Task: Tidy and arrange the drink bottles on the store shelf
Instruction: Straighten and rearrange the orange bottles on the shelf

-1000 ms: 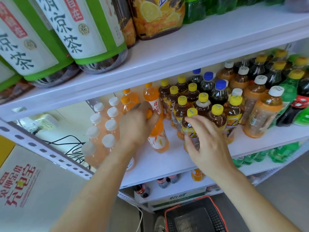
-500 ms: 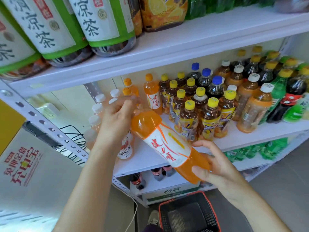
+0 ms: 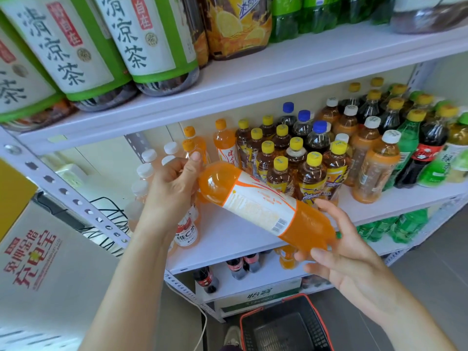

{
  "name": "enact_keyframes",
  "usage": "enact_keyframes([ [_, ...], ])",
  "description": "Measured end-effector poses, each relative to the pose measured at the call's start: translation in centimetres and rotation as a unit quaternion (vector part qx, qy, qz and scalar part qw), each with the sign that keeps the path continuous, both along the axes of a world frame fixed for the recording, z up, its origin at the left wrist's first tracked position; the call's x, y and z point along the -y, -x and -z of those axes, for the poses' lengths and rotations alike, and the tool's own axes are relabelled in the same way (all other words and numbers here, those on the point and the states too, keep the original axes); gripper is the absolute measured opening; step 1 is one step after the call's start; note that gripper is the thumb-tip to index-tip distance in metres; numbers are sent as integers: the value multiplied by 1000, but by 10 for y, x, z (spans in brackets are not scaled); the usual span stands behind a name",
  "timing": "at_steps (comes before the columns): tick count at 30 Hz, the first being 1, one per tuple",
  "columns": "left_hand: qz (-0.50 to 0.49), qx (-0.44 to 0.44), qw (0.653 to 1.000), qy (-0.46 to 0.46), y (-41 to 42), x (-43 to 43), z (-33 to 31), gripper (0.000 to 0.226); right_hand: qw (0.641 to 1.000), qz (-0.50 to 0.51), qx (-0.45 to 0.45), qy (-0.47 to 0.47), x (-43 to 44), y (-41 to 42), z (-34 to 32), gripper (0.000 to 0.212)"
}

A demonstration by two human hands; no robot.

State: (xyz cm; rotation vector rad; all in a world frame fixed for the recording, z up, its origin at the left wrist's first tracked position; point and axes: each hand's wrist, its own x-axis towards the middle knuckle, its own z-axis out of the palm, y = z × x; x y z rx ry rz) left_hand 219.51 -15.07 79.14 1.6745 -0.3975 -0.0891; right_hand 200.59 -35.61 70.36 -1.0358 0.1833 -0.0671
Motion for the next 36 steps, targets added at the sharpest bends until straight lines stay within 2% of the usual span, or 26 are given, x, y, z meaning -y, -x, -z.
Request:
enact_keyframes([
  [3,-30,-2,999,-20,-2,-2,5,39,1000,27,0,-3,0,1,-5,71],
  [6,11,10,1000,-23,-3,-9,4,35,998,49,-34,18,-3,2,-9,54],
  [10,107,-19,994,14,-3,-20,-1,26,989,78,-102,80,-6,0,-8,72],
  [12,115,7,993,9,-1,-21,0,26,985,73,-132,78,-7,-1,-10,74],
  [17,48,77,995,-40,5,-13,2,42,982,44,-166,74,-6,-6,-5,74],
  [20,-13,102,991,-92,1,-10,0,47,991,52,-121,27,-10,-9,-4,64],
  [23,-59,136,980,-136,0,-4,1,53,996,13,-69,62,-17,-9,-7,66],
  [26,-90,118,980,-136,-2,0,2,52,995,16,-58,82,-19,-8,-3,70],
  [28,-66,89,987,-117,-3,0,2,49,995,21,-54,81,-19,-7,-3,71],
  [32,67,43,995,-62,-4,-8,1,20,996,23,-67,52,-17,-5,-2,77],
  [35,145,-14,989,9,-7,-17,0,25,992,40,-102,57,-17,-5,0,65],
  [36,152,-14,988,20,-7,-17,0,26,990,41,-120,65,-16,-6,1,67],
])
